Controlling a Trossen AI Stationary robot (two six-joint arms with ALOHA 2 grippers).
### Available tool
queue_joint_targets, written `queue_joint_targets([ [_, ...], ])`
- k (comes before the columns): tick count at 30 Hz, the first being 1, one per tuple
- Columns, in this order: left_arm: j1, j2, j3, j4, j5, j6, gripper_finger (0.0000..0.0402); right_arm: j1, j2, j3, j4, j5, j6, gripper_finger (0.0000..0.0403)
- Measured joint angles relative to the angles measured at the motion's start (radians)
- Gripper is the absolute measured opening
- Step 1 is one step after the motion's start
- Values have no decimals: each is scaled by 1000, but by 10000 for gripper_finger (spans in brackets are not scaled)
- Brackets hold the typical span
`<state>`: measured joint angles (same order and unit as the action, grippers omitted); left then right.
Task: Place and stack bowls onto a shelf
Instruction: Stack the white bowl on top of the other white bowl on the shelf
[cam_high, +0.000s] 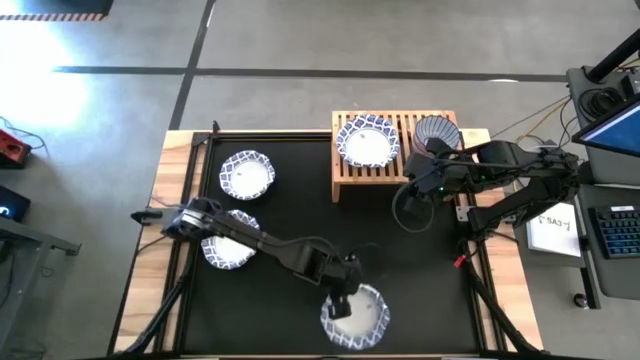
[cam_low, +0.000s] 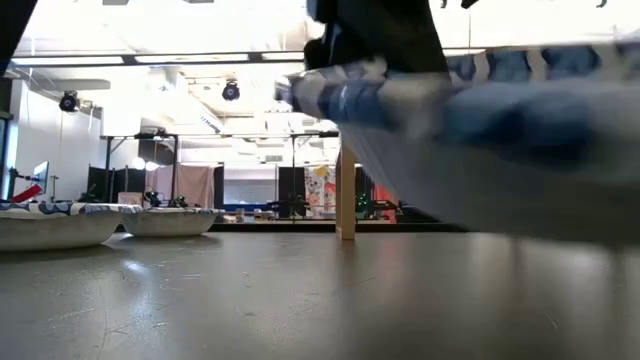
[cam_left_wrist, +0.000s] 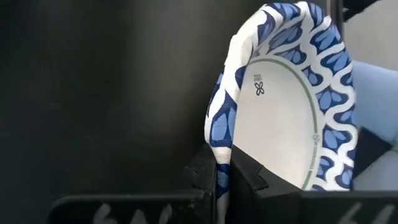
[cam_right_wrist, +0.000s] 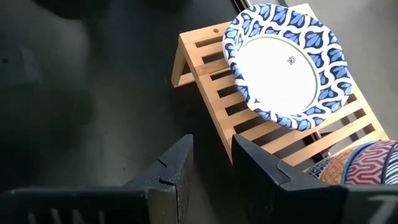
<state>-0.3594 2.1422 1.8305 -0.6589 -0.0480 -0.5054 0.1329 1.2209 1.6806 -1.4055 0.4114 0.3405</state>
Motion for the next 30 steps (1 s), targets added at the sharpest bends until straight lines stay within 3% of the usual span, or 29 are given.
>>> queue_joint_targets([
  [7, 72, -1, 242, -292, -144, 123, 0, 0, 0, 0, -17, 0, -3, 100],
  [11, 117, -1, 325, -399, -154, 154, 0, 0, 0, 0, -40, -2, -1, 100],
  [16, 168, -1, 374, -455, -203, 171, 0, 0, 0, -1, -36, -73, 0, 100],
  [23, 226, -8, 405, -469, -280, 195, 0, 0, 0, -5, -25, -82, 28, 101],
  [30, 255, -21, 490, -475, -392, 226, 0, 0, 0, -13, -22, -90, 43, 132],
])
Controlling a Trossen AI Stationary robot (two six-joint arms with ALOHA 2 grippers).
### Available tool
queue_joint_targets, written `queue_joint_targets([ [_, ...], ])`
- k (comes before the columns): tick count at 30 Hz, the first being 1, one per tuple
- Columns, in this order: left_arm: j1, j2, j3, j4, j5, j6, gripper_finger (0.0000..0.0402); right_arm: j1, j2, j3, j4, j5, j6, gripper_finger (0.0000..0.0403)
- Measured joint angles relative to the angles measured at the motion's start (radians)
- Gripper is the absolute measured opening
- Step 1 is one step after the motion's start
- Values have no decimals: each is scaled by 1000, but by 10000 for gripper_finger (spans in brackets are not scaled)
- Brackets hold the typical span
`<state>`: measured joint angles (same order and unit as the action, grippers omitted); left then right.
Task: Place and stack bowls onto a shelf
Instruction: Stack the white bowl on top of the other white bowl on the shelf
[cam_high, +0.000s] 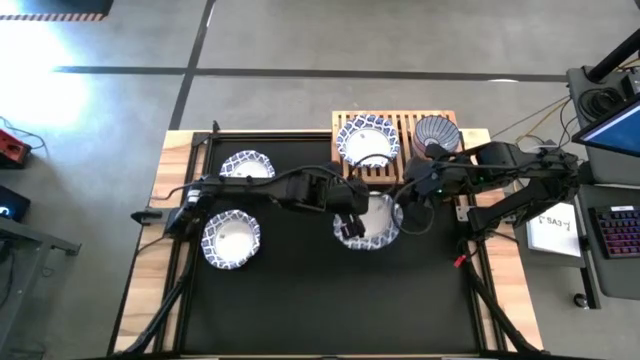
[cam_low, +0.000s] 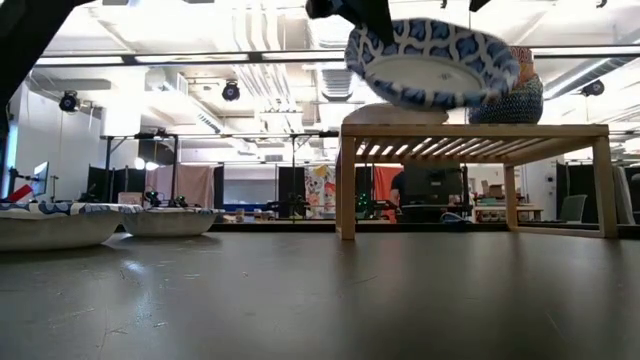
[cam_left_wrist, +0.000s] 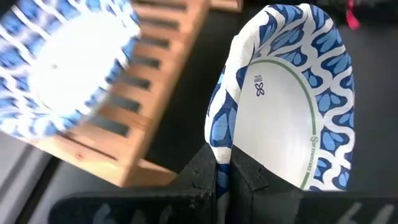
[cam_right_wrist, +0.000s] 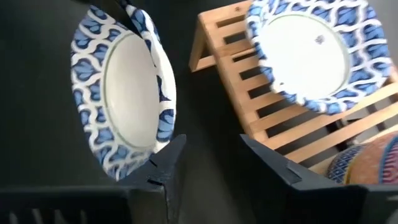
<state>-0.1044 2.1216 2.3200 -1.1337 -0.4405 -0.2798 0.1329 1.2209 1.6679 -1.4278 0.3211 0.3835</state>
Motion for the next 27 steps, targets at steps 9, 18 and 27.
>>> queue_joint_targets([
  [9, 35, -28, 37, 50, -74, 61, 0, 0, 0, -3, 74, 72, -67, 162],
  [18, 45, -28, 36, 136, -67, 104, 0, 0, 5, -7, 104, 73, -114, 149],
  [27, 49, -34, 35, 189, 38, 122, 0, -1, 13, -18, 94, 125, -150, 114],
])
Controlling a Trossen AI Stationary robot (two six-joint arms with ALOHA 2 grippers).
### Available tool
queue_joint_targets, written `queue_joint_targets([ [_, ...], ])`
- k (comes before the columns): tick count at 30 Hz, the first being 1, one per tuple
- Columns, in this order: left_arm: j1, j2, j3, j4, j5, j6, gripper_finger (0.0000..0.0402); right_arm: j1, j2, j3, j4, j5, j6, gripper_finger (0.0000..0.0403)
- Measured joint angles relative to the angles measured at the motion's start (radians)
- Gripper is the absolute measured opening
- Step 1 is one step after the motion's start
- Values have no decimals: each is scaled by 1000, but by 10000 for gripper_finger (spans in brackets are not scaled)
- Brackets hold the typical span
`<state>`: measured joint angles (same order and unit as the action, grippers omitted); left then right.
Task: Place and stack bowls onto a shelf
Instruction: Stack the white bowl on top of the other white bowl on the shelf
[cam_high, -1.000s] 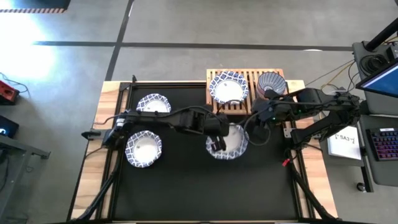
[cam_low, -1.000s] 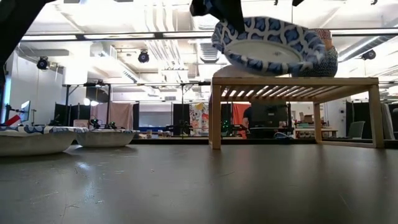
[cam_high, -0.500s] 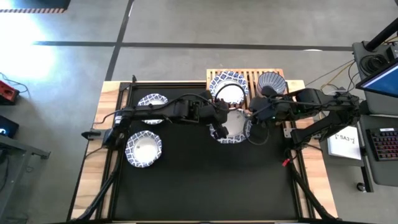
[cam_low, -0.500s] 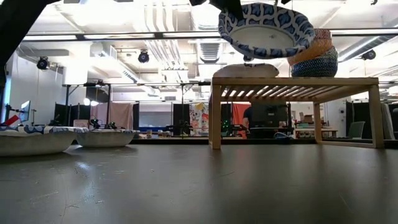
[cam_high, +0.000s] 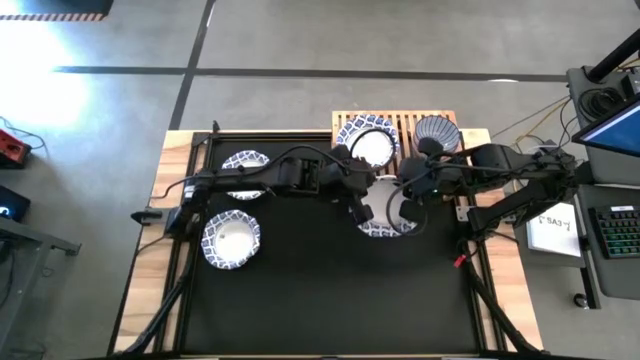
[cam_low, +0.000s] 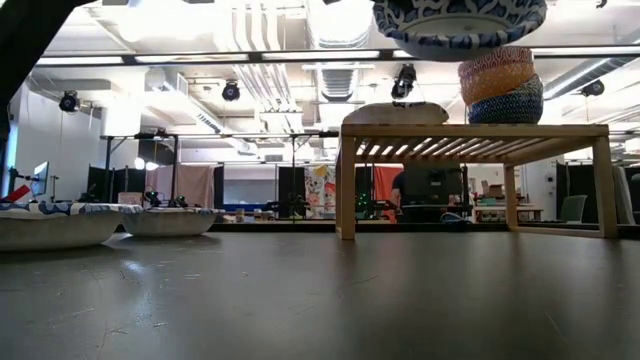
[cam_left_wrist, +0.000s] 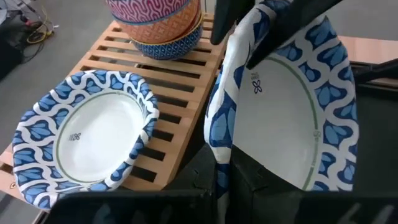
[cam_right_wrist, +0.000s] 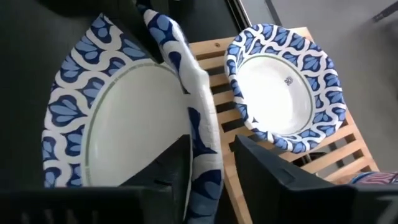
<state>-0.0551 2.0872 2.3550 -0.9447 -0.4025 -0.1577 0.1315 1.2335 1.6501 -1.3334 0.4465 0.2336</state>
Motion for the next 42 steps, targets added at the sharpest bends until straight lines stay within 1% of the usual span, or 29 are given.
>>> queue_joint_targets([
  [3, 1, 0, 0, 1, 0, -6, 0, -1, 0, 0, 1, 0, -10, 80],
  [6, 1, 0, 0, 1, 0, -8, 0, -1, 0, 0, 1, -1, -11, 31],
  [8, 1, 0, 0, 3, 0, -8, 4, -1, 0, 0, 2, -3, -18, 16],
  [11, 1, 0, 0, 2, 1, -8, 23, -1, 0, 0, 1, -3, -18, 11],
  [14, 0, 0, 0, 2, 2, -7, 52, -1, 0, 0, 0, -1, -18, 10],
  [20, -8, -1, -1, -1, 2, 3, 128, -5, 0, 0, 0, -1, -24, 9],
  [24, -14, -22, -1, -14, 21, 22, 173, -47, 0, 0, 3, -1, -27, 9],
  [27, -14, -46, -1, -12, 22, 23, 197, -98, 0, 0, 3, -1, -38, 9],
  [30, -13, -65, -1, -7, 19, 29, 210, -152, 0, 0, 4, -2, -52, 9],
  [34, -14, -89, -1, -16, 17, 39, 214, -219, 0, 0, 25, -2, -67, 9],
  [42, -26, -135, 1, -46, 7, 35, 215, -386, 0, 1, 206, -9, -106, 9],
])
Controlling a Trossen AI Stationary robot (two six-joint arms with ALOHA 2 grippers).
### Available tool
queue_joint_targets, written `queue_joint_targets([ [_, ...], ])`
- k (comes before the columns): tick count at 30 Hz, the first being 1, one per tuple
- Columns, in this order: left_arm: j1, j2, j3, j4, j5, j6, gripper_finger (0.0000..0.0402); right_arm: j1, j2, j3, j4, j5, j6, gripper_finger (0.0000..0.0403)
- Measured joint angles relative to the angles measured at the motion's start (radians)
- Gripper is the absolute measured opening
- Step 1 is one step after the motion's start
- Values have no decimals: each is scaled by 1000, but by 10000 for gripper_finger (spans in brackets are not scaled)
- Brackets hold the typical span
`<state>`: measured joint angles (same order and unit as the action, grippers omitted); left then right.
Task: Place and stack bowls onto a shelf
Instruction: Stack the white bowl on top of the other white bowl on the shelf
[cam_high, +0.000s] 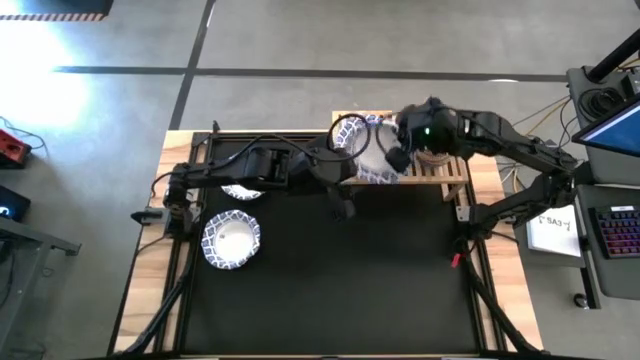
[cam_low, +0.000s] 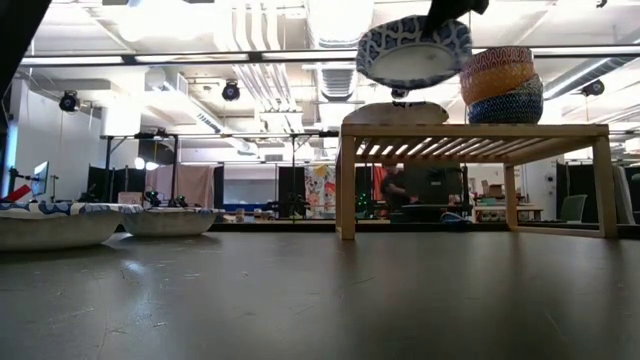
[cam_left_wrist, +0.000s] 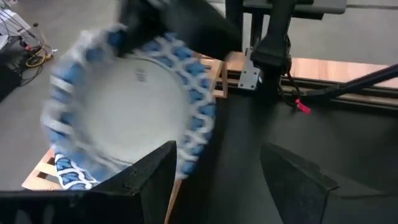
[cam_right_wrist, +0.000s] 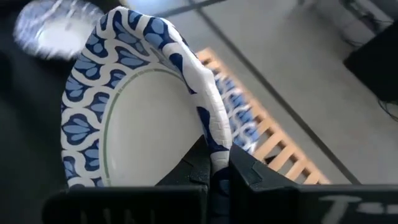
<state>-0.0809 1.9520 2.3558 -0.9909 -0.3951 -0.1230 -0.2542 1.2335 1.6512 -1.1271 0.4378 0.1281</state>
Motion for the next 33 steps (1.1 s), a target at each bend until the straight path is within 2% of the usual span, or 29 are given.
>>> queue_joint_targets([
  [3, -9, -7, 0, -16, -5, -8, 215, -74, 0, 0, 64, -33, -12, 9],
  [6, -18, -10, 0, -26, -8, -15, 215, -146, 0, 0, 132, -162, -8, 9],
  [8, -24, -10, 0, -38, -8, -16, 215, -183, 0, 0, 164, -200, -9, 9],
  [15, -44, -10, 0, -76, -15, -25, 215, -273, 48, -2, 166, -219, -9, 9],
  [25, -50, -10, 0, -133, -18, -61, 215, -284, 156, -3, 166, -237, -61, 8],
  [33, -50, -12, 0, -159, -18, -70, 215, -303, 151, -4, 162, -237, -69, 9],
])
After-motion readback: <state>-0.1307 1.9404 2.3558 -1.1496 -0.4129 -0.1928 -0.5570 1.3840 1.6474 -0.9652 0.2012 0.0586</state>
